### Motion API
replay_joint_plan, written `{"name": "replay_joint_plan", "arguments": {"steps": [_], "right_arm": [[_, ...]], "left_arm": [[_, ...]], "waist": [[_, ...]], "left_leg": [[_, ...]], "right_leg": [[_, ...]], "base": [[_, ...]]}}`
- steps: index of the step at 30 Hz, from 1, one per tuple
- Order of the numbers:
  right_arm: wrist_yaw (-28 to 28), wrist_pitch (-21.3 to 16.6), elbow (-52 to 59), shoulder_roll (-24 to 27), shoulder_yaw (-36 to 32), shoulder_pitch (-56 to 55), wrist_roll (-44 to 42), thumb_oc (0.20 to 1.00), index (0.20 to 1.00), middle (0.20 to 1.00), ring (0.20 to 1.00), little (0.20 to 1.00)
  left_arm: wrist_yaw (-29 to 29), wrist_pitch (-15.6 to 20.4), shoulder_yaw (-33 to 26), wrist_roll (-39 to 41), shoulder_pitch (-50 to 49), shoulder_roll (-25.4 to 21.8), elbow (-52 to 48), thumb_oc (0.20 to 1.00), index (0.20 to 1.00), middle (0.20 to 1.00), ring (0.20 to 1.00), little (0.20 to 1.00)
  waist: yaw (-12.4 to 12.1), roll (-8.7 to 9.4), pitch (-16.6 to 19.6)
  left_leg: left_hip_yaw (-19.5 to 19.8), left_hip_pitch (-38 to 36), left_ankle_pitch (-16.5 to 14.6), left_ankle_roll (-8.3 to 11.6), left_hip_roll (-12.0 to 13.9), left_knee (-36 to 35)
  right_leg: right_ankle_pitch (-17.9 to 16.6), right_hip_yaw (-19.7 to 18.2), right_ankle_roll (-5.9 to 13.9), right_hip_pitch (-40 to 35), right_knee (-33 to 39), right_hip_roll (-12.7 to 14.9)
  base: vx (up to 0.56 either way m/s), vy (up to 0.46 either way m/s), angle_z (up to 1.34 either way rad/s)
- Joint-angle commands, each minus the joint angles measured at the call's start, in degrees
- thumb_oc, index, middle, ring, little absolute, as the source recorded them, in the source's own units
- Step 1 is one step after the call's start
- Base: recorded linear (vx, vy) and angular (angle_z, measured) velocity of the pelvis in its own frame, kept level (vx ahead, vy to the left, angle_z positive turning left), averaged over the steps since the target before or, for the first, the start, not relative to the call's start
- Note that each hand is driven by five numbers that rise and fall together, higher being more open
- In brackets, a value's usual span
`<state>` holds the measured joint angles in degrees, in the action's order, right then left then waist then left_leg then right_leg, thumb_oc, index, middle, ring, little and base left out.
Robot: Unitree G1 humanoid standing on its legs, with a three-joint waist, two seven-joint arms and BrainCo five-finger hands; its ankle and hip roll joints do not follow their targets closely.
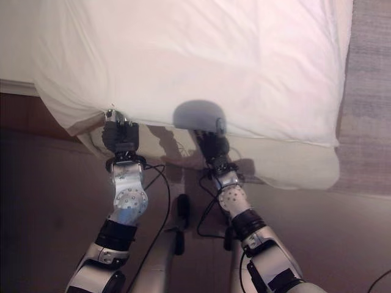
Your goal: Make the bed
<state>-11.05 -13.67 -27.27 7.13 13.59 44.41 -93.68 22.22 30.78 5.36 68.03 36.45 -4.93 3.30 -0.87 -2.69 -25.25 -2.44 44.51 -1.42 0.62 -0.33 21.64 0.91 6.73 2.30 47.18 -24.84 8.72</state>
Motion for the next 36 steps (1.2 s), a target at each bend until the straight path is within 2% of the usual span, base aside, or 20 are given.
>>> {"name": "replay_joint_plan", "arguments": {"steps": [1,3,4,10,11,19,31,33,34,35,36], "right_arm": [[-0.94,-3.86,7.29,0.39,-4.29,-0.07,-1.87,1.000,1.000,1.000,1.000,1.000],[-0.31,-4.93,8.74,0.71,-5.61,-0.85,-1.94,1.000,1.000,1.000,1.000,1.000],[1.29,-6.77,10.19,1.55,-7.75,-1.44,-1.92,1.000,1.000,1.000,1.000,1.000],[4.91,-7.99,12.34,4.52,-10.54,-3.69,0.51,1.000,1.000,1.000,1.000,1.000],[6.26,-7.84,10.78,6.29,-11.86,-4.26,1.48,1.000,1.000,1.000,1.000,1.000],[8.22,-7.91,5.99,9.69,-15.85,-5.24,2.58,1.000,1.000,1.000,1.000,1.000],[10.30,-7.40,0.53,10.87,-16.98,-3.74,3.61,1.000,1.000,1.000,1.000,1.000],[10.29,-7.21,0.49,11.17,-16.79,-3.42,3.92,0.652,0.652,0.652,0.652,0.652],[10.29,-7.18,0.44,11.21,-16.81,-3.37,3.93,0.589,0.589,0.589,0.589,0.589],[10.01,-6.94,0.74,11.29,-16.62,-3.17,4.00,0.200,0.200,0.200,0.200,0.200],[9.96,-6.94,0.77,11.29,-16.61,-3.22,3.98,0.200,0.200,0.200,0.200,0.200]], "left_arm": [[1.37,4.81,-4.95,-7.90,-1.90,-3.03,-8.03,0.200,0.200,0.200,0.200,0.200],[3.56,4.52,-6.45,-9.31,-2.52,-3.78,-7.59,0.200,0.200,0.200,0.200,0.200],[7.01,3.07,-8.71,-12.80,-3.51,-5.33,-6.11,0.200,0.200,0.200,0.200,0.200],[11.52,1.31,-12.88,-16.86,-5.40,-8.37,-3.75,0.200,0.200,0.200,0.200,0.200],[13.10,0.84,-14.77,-17.75,-5.79,-9.23,-2.30,0.200,0.200,0.200,0.200,0.200],[14.39,1.11,-18.79,-18.77,-6.88,-11.32,-0.44,0.200,0.200,0.200,0.200,0.200],[13.72,1.39,-18.07,-17.68,-6.22,-10.49,-0.51,0.200,0.200,0.200,0.200,0.200],[13.28,1.38,-17.65,-17.31,-6.21,-10.23,-0.61,0.200,0.200,0.200,0.200,0.200],[13.22,1.40,-17.65,-17.25,-6.19,-10.21,-0.59,0.200,0.200,0.200,0.200,0.200],[12.92,1.69,-17.38,-16.71,-6.25,-10.01,-0.69,0.200,0.200,0.200,0.200,0.200],[12.86,1.73,-17.38,-16.65,-6.29,-10.00,-0.69,0.200,0.200,0.200,0.200,0.200]], "waist": [[-0.90,-1.70,3.70],[-0.78,-1.74,4.05],[-0.61,-1.74,4.22],[-0.29,-1.59,4.42],[-0.11,-1.39,4.63],[0.55,-0.94,5.70],[0.74,-1.15,6.18],[0.73,-1.12,6.12],[0.71,-1.13,6.11],[0.69,-1.14,5.99],[0.66,-1.12,6.00]], "left_leg": [[0.97,2.08,-1.22,-0.57,-1.94,0.87],[0.92,2.33,-0.89,-0.58,-1.90,0.70],[0.70,2.14,-1.40,-0.62,-1.60,0.67],[0.44,2.52,-0.99,-0.55,-1.23,0.84],[0.40,2.32,-1.43,-0.36,-1.02,1.07],[0.09,2.85,-1.36,-0.44,-0.57,1.32],[-0.24,2.50,-1.21,-0.55,-0.75,0.22],[-0.23,2.52,-1.15,-0.59,-0.83,0.13],[-0.24,2.53,-1.15,-0.60,-0.83,0.14],[-0.23,2.56,-1.28,-0.79,-0.87,0.29],[-0.27,2.57,-1.32,-0.80,-0.86,0.35]], "right_leg": [[-0.09,-1.56,4.40,-0.33,2.35,-0.35],[-0.43,-1.53,4.41,-0.16,2.58,-0.32],[-0.12,-1.45,4.57,-0.17,2.57,-0.34],[-0.51,-1.68,4.50,0.27,2.53,-0.42],[-0.04,-1.67,4.55,0.06,2.32,-0.52],[-0.22,-1.62,4.49,0.64,2.19,-0.46],[-0.43,-1.89,4.81,0.69,2.60,-0.54],[-0.38,-1.99,4.82,0.70,2.72,-0.51],[-0.37,-2.00,4.82,0.72,2.70,-0.51],[-0.28,-2.06,4.74,0.78,2.48,-0.59],[-0.25,-2.10,4.74,0.81,2.41,-0.59]], "base": [[0.00,0.000,0.00],[0.00,0.000,0.00],[0.00,0.000,0.00],[0.00,0.000,0.00],[0.00,0.000,0.00],[0.00,0.000,0.00],[0.00,0.001,0.00],[0.00,0.000,0.00],[0.00,0.000,0.00],[0.00,0.000,0.00],[0.00,0.000,0.00]]}}
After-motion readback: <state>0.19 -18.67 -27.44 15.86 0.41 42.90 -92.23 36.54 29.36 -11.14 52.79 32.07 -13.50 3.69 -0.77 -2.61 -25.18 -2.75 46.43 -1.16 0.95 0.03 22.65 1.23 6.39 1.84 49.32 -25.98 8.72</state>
